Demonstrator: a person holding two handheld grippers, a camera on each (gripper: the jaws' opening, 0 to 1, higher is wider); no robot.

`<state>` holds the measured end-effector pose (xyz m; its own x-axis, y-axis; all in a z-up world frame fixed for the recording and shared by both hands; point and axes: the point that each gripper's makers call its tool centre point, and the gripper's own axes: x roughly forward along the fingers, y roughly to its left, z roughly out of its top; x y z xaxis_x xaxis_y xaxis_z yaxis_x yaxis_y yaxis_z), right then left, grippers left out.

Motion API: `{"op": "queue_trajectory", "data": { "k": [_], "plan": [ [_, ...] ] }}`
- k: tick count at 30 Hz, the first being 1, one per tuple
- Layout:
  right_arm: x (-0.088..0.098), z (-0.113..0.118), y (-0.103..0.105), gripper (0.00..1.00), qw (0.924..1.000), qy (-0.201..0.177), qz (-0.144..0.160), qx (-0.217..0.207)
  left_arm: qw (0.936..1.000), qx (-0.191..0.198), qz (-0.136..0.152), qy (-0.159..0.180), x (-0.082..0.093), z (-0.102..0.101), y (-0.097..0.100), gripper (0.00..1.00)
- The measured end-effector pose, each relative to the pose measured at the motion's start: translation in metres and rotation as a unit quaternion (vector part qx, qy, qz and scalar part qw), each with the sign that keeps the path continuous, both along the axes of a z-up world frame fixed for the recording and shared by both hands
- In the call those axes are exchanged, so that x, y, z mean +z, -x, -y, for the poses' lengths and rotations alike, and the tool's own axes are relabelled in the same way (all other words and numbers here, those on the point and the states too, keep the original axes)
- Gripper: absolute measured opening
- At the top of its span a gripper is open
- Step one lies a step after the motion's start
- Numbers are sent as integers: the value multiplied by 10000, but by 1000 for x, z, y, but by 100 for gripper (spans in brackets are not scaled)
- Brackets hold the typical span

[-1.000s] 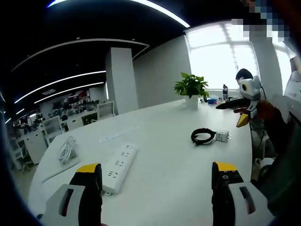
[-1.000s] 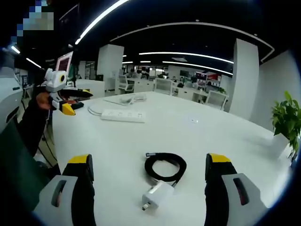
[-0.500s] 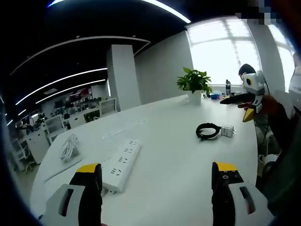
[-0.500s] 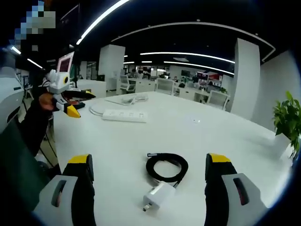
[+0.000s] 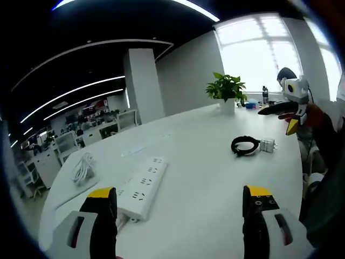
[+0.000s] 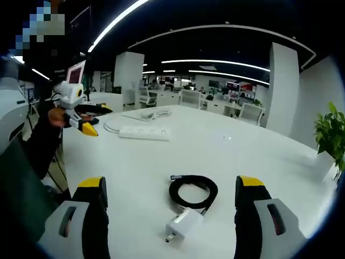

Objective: Straighten the power strip on the desk, plug the charger into it

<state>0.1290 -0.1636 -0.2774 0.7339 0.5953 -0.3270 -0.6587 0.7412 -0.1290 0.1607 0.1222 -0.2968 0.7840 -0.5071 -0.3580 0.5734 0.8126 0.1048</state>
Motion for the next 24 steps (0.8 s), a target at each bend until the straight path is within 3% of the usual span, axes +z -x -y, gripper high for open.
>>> {"op": "queue_trajectory", "data": {
  "k": [24],
  "plan": [
    [-4,2,-1,99,10000,-42,-51,2,9999,-56,-35,-95,-4,-1,-20,99]
  ]
}}
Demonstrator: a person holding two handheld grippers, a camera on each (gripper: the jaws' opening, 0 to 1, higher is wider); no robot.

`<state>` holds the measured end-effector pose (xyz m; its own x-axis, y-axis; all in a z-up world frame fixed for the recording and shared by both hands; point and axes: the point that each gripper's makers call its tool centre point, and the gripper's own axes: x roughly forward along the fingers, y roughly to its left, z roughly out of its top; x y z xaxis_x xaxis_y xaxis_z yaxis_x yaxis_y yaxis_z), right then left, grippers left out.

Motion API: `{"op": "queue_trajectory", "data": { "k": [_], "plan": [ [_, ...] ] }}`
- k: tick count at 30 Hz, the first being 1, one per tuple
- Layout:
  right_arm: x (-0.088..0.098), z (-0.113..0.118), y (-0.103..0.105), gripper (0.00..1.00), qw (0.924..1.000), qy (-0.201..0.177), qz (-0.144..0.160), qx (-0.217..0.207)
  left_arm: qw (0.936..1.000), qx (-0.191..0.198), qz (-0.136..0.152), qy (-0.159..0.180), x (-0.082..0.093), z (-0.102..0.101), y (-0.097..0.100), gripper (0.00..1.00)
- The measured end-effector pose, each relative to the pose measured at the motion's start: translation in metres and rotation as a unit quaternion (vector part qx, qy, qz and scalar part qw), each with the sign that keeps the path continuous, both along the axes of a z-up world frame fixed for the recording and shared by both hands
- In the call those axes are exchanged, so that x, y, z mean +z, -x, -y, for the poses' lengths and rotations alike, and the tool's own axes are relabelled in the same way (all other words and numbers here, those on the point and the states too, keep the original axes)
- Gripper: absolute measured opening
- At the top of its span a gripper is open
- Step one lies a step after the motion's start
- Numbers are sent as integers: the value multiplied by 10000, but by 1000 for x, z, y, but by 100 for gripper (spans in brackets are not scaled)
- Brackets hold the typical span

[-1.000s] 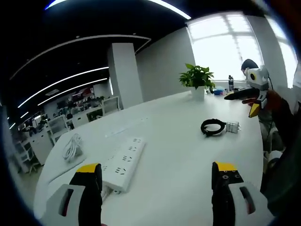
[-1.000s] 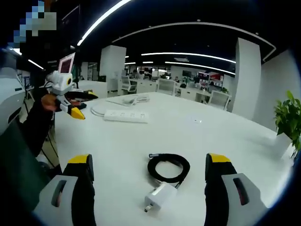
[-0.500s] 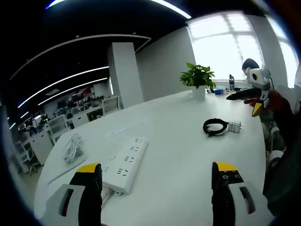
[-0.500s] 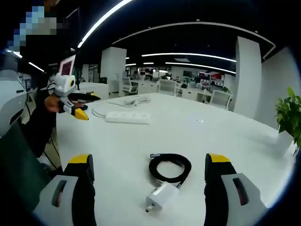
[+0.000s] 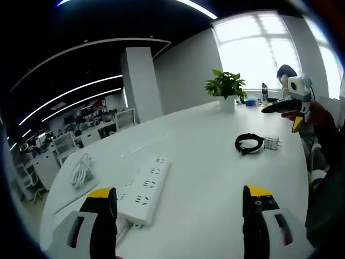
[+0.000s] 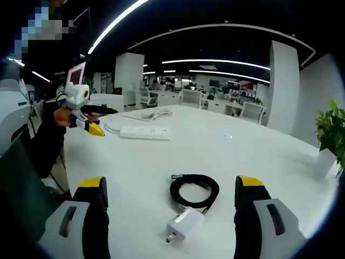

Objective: Straighten the power strip on the desk, plug the charger into it

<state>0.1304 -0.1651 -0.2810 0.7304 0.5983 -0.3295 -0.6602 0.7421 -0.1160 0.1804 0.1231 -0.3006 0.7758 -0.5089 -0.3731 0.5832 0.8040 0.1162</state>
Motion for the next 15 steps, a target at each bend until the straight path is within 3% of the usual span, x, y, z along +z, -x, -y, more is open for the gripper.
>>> {"op": "queue_trajectory", "data": {
  "k": [15],
  "plan": [
    [-2,1,-1,99,10000,-10,-26,-12,9999,70,-111,-17,-4,-4,-10,99]
  ]
}}
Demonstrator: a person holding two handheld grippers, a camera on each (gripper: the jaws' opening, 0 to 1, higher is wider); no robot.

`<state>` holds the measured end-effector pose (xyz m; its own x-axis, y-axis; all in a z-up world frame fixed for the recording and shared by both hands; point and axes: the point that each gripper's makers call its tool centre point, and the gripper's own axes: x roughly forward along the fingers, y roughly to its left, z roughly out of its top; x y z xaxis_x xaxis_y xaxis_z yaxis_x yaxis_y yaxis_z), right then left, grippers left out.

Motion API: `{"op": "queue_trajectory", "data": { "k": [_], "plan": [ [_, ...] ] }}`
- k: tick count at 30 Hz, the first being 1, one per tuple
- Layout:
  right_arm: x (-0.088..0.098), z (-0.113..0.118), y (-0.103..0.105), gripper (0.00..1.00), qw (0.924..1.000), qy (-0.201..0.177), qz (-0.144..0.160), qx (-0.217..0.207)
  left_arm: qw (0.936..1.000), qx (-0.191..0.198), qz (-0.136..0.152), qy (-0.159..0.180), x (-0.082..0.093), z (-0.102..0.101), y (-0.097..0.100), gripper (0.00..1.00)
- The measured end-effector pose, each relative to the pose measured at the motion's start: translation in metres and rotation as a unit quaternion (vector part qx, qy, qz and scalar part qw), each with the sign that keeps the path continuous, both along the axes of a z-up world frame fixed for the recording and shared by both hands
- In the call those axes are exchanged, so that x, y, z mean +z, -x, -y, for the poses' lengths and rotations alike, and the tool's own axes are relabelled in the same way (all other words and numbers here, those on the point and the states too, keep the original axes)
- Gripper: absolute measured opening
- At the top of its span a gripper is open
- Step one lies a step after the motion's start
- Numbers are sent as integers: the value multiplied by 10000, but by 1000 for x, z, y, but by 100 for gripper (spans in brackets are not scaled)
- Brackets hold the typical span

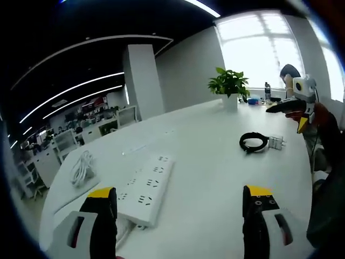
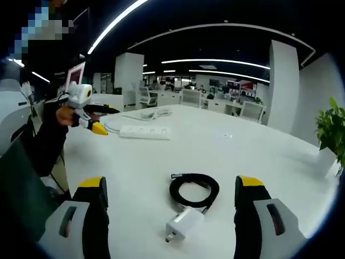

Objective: Straighten the power strip on the desk, plug the charger into it

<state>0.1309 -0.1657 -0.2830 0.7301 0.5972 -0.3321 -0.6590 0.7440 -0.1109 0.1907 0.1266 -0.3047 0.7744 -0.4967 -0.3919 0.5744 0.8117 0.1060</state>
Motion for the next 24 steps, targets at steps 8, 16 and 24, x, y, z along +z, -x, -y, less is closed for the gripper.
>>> {"op": "queue_trajectory", "data": {
  "k": [8,16,24],
  "plan": [
    [-1,0,0,99,10000,1,-13,-1,10000,19,-18,33,2,1,-5,99],
    [-3,0,0,99,10000,-13,-28,6,10000,22,-41,1,0,3,-9,99],
    [-3,1,0,99,10000,-25,-32,-3,10000,-18,-38,-37,3,5,-18,99]
  ]
}}
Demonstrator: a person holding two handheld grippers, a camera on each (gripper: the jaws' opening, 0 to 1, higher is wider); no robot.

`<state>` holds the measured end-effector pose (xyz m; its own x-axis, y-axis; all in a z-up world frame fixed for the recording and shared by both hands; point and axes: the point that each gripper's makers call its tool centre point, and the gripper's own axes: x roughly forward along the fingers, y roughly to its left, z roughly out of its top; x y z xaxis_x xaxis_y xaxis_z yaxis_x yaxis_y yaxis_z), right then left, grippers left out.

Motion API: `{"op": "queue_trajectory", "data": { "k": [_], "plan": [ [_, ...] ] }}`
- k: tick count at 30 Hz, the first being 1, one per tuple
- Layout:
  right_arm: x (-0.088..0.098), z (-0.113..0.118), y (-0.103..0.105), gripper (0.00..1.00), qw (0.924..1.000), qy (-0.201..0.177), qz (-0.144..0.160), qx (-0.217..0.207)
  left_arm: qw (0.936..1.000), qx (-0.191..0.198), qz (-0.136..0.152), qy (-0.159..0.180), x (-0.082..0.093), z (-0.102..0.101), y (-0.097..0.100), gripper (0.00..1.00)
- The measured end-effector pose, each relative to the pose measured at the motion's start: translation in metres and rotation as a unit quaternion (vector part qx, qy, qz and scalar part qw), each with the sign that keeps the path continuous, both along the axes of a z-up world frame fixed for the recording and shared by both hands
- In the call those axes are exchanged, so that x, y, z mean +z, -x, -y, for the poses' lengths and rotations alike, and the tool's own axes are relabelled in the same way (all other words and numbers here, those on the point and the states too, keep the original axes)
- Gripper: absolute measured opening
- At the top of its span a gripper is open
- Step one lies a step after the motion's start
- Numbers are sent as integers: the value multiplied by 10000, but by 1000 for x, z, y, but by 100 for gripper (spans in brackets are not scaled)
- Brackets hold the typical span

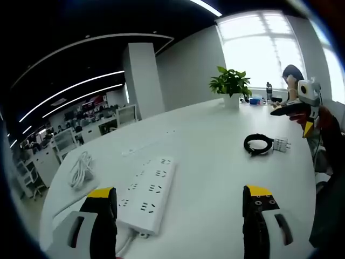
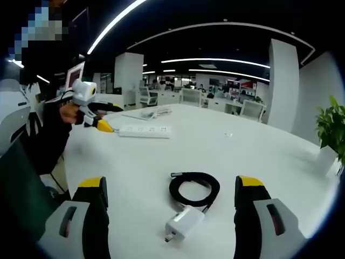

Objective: Straighten the power strip on the desk, plug the charger into it

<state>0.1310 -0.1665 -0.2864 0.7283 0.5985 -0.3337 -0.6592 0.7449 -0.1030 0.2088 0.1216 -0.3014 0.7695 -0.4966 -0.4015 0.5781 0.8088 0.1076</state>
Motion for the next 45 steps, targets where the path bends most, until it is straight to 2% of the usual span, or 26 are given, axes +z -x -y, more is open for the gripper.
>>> {"op": "queue_trajectory", "data": {
  "k": [20,40,45],
  "plan": [
    [-6,3,-2,99,10000,-39,-50,-45,9998,6,-170,-140,-14,-2,-11,99],
    [-12,2,-4,98,9999,-83,-106,-60,9995,8,-225,-218,-15,-5,-25,99],
    [-11,4,-4,98,9999,-49,-100,-88,9993,7,-282,-264,-21,-7,-27,99]
  ]
}}
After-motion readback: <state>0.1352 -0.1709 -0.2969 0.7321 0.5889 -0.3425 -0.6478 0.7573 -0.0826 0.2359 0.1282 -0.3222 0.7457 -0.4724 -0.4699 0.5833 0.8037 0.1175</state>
